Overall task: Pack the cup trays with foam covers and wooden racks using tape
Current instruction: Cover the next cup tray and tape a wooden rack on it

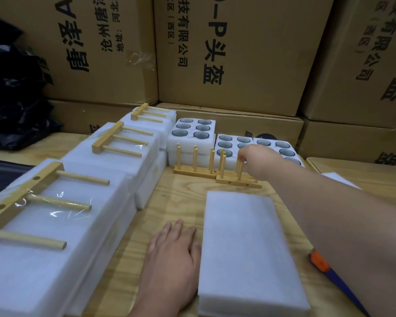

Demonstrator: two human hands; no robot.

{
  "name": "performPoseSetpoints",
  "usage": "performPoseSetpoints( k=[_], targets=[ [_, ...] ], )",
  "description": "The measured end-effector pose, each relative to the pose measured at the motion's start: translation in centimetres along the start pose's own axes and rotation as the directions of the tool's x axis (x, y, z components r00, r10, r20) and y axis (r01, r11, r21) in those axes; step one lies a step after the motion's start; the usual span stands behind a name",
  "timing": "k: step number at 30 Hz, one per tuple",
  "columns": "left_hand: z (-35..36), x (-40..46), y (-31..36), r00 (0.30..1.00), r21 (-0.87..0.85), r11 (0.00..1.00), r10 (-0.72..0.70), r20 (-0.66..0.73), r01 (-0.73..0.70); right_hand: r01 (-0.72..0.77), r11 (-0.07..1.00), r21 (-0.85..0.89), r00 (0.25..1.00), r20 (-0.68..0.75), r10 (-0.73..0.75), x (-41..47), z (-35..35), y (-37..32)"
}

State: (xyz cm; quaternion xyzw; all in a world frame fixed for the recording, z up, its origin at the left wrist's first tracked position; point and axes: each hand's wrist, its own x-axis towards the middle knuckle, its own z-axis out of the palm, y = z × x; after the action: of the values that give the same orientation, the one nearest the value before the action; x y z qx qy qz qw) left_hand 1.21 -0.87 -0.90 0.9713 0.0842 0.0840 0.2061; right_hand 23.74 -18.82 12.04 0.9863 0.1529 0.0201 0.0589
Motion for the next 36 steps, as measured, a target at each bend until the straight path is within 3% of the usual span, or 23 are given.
performPoseSetpoints(
  k=[5, 13, 20, 23, 28, 33, 36],
  targets=[
    [-0.2, 0.0, 0.1, 1.000, -0.003, 1.000, -0.001, 0.000, 0.001, 0.005, 0.998, -0.066, 0.999, 0.034, -0.002, 0.3, -0.1, -0.5],
    [-0.1, 0.0, 0.0, 1.000, 0.004, 1.000, -0.003, 0.004, 0.003, 0.005, 0.991, -0.135, 0.992, -0.124, -0.022, -0.2, -1.5, 0.6],
    [-0.1, -0.1, 0.0, 1.000, -0.001, 1.000, -0.001, 0.008, 0.001, 0.028, 0.999, 0.014, 0.931, -0.363, -0.021, -2.7, -4.8, 3.5],
    [-0.2, -0.1, 0.1, 1.000, 0.000, 1.000, -0.005, 0.015, 0.005, 0.082, 0.978, 0.194, 0.890, -0.456, 0.016, -5.1, -6.0, 4.2],
    [-0.4, -0.2, 0.3, 1.000, 0.007, 1.000, -0.005, 0.024, 0.005, 0.161, 0.766, 0.623, 0.868, -0.458, 0.190, -10.2, -5.9, 4.8],
    [-0.6, -0.3, 0.4, 1.000, 0.006, 1.000, -0.006, 0.026, 0.006, 0.145, 0.542, 0.828, 0.909, -0.328, 0.258, -14.7, -2.9, 3.9],
    [-0.6, -0.4, 0.4, 1.000, 0.008, 1.000, -0.006, 0.030, 0.006, 0.092, 0.483, 0.871, 0.933, -0.245, 0.264, -16.6, -0.9, 3.2]
  ],
)
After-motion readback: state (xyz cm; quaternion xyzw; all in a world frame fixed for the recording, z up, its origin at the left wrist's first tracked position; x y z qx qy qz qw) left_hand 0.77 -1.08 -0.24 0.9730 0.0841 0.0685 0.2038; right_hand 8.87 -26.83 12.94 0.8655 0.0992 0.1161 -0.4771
